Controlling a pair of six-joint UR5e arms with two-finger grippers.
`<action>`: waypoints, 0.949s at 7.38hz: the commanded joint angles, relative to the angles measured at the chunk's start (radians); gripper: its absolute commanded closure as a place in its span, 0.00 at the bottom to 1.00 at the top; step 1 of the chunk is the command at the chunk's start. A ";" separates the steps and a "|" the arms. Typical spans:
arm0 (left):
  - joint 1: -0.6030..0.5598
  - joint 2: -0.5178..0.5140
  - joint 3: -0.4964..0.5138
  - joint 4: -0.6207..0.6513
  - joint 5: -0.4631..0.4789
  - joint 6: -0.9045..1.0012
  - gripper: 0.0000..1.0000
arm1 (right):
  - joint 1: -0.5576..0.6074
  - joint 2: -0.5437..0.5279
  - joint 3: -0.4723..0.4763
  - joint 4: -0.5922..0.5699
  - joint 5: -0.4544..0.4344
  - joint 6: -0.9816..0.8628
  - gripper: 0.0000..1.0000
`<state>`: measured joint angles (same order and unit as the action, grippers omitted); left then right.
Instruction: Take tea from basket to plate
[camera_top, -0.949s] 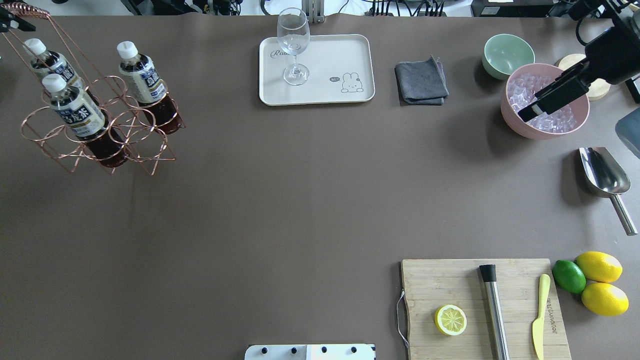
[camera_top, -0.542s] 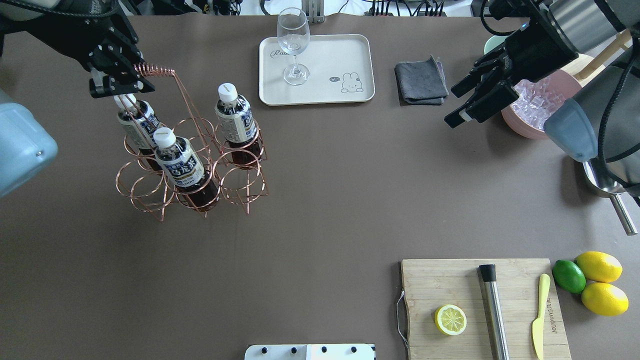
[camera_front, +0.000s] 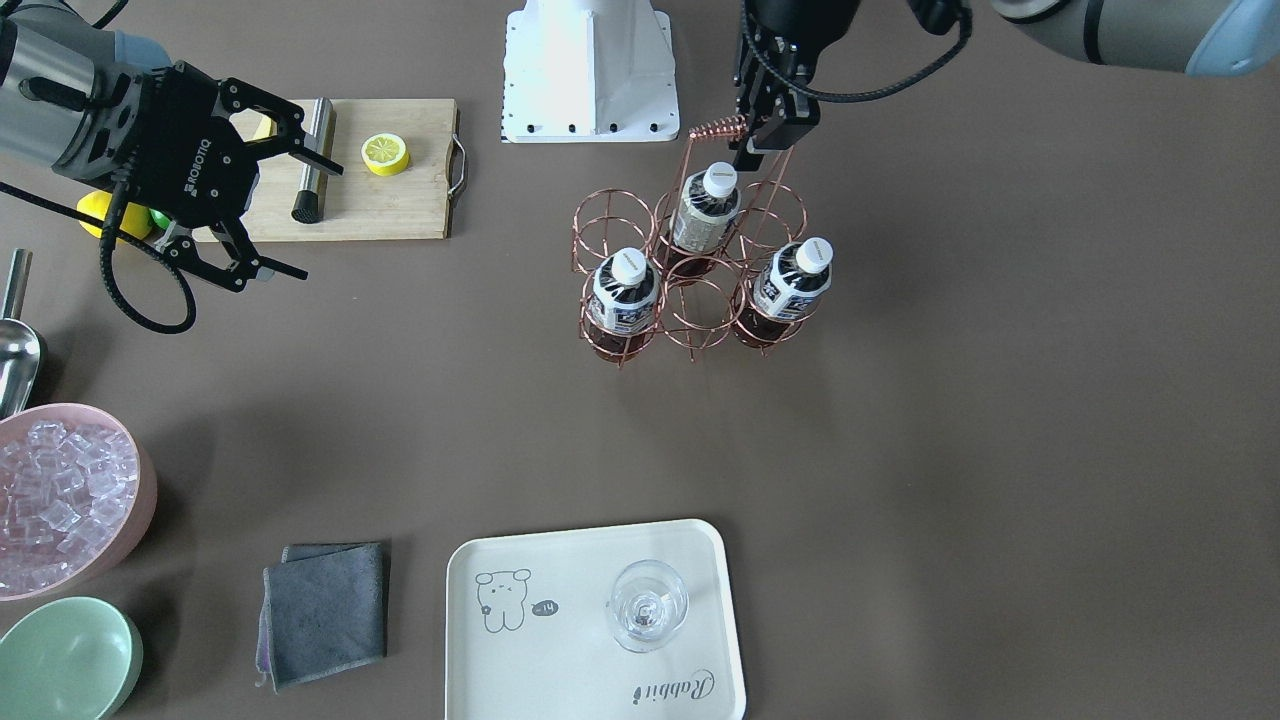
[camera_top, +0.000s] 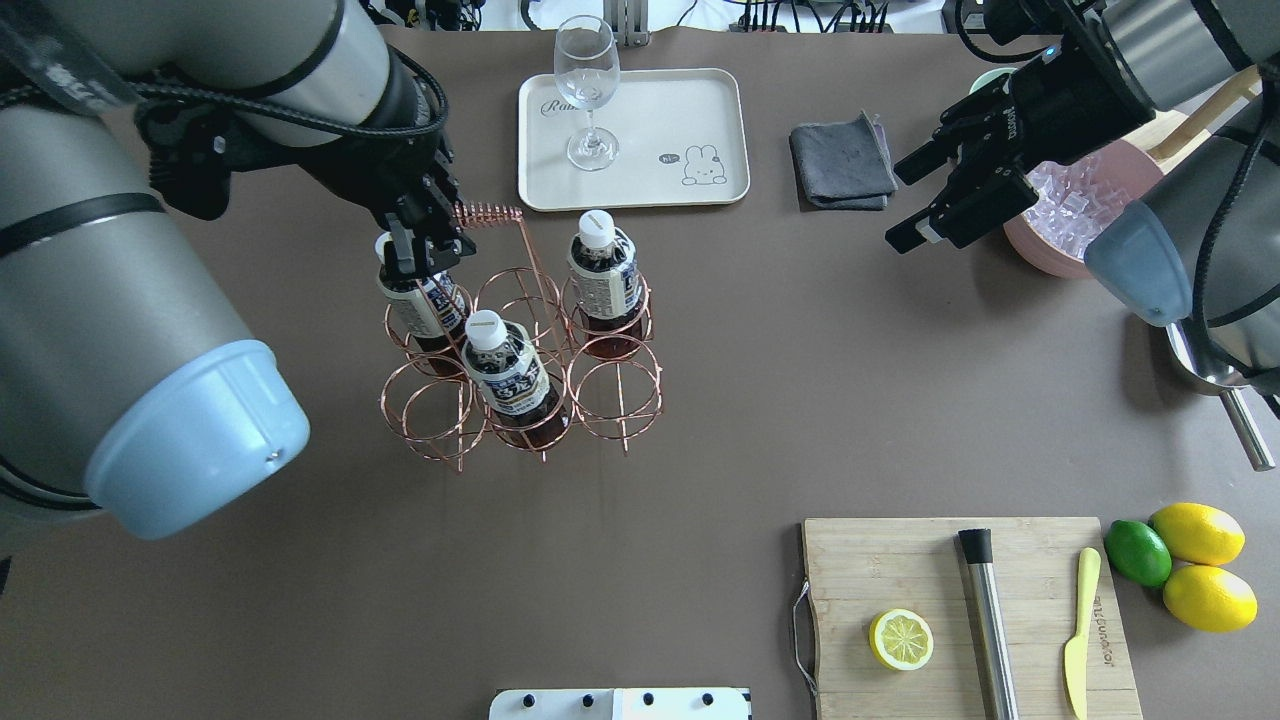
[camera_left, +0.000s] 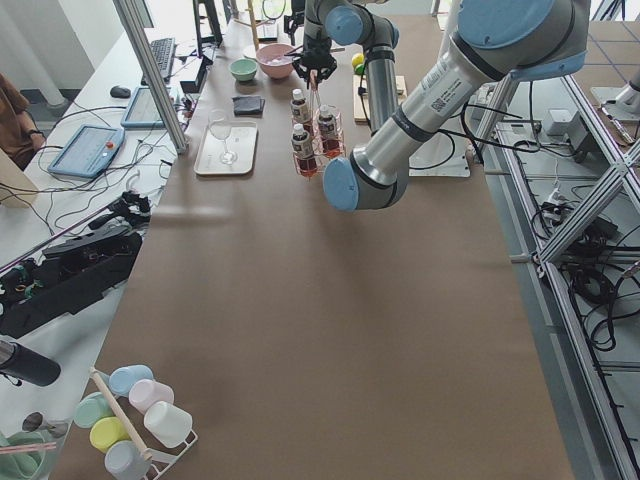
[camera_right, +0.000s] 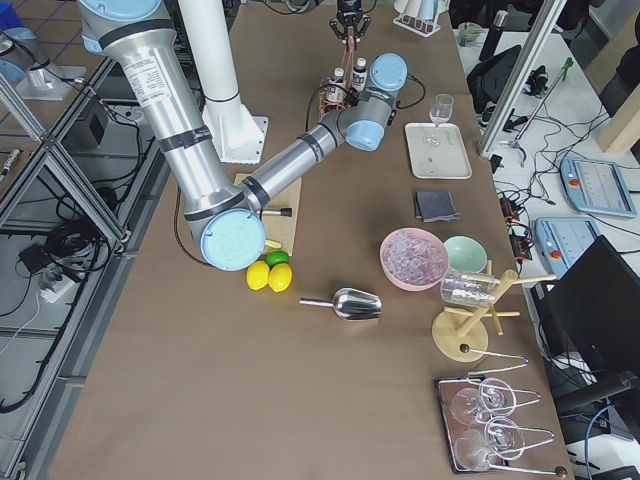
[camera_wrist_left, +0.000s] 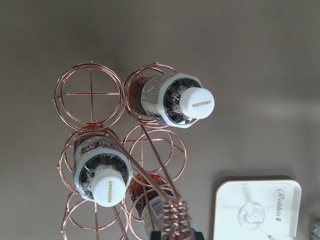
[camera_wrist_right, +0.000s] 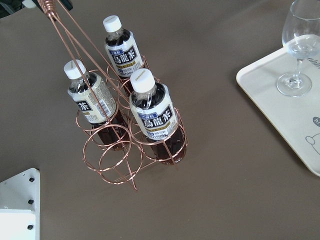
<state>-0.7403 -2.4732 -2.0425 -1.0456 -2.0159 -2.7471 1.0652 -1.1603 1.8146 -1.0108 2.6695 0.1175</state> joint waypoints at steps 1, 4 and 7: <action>0.102 -0.065 0.048 0.003 0.092 -0.049 1.00 | -0.001 -0.009 -0.003 0.133 -0.013 0.004 0.01; 0.124 -0.066 0.058 -0.002 0.106 -0.049 1.00 | -0.001 -0.045 -0.020 0.337 -0.025 0.027 0.01; 0.139 -0.064 0.068 -0.011 0.114 -0.046 1.00 | -0.002 -0.047 -0.115 0.504 -0.025 0.090 0.01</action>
<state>-0.6087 -2.5388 -1.9809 -1.0511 -1.9050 -2.7956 1.0634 -1.2054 1.7562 -0.6033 2.6448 0.1798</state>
